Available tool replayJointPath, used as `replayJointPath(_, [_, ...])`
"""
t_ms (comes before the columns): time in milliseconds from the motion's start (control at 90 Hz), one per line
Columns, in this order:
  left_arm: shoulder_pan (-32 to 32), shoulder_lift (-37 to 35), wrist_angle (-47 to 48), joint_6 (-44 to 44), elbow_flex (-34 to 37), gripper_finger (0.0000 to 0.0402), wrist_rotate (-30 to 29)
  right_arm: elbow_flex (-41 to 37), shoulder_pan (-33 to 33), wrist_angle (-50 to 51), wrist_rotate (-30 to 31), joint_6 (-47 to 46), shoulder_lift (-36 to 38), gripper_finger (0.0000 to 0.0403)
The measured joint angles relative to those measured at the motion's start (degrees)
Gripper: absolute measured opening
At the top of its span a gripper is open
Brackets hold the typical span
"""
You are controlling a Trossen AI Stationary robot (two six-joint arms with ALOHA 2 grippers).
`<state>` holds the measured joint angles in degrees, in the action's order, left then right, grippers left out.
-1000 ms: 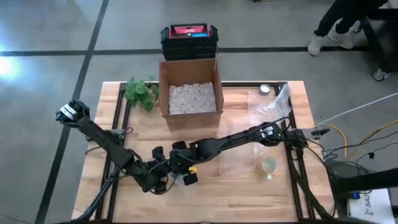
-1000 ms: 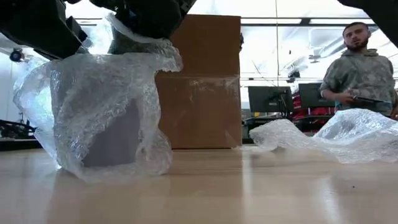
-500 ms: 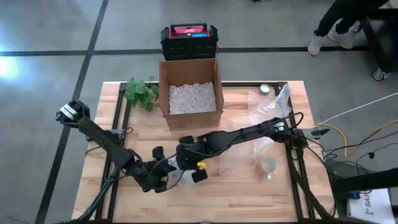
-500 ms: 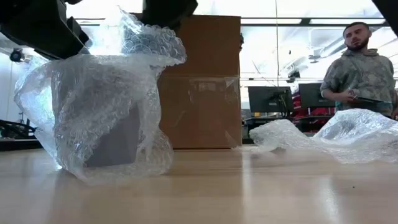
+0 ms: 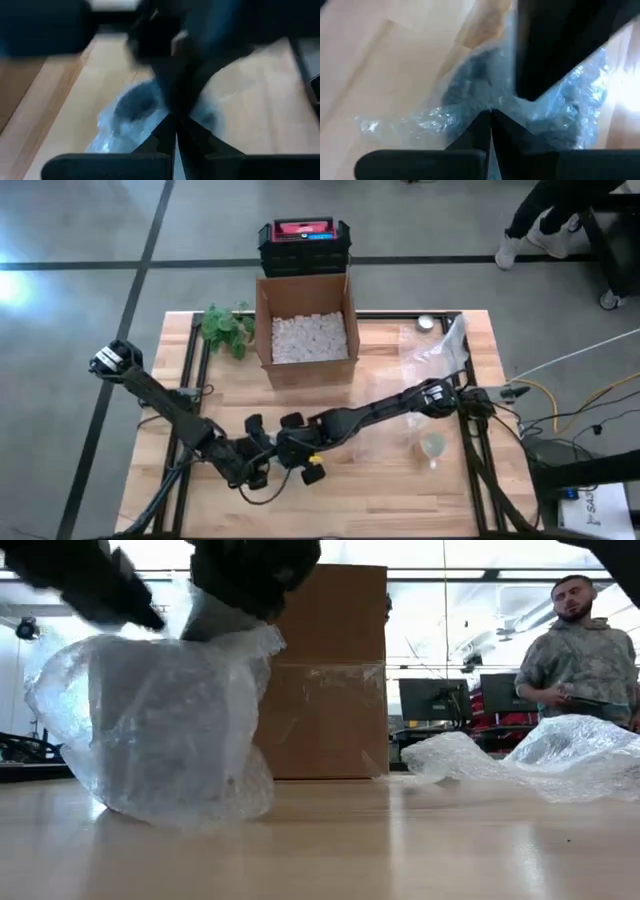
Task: Wrap mug
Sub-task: Wrap the blue mug using the left bubble wrap
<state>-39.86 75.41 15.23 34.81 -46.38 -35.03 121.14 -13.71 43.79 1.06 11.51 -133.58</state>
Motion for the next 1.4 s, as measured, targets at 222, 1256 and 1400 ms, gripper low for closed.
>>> replayJointPath(222, [-0.2,-2.7,21.7,2.3,-7.5,0.0,0.5,0.0,0.0,-0.7,0.3,0.1,0.0,0.0002])
replayJointPath(1256, [-2.9,-6.6,14.4,5.1,4.0,0.0,3.0,0.1,0.0,-2.6,0.0,-0.5,-0.2,0.0002])
replayJointPath(1400, [-3.6,-6.5,12.3,6.5,6.5,0.0,2.1,0.1,0.0,-2.6,0.0,-1.1,-0.2,0.0002])
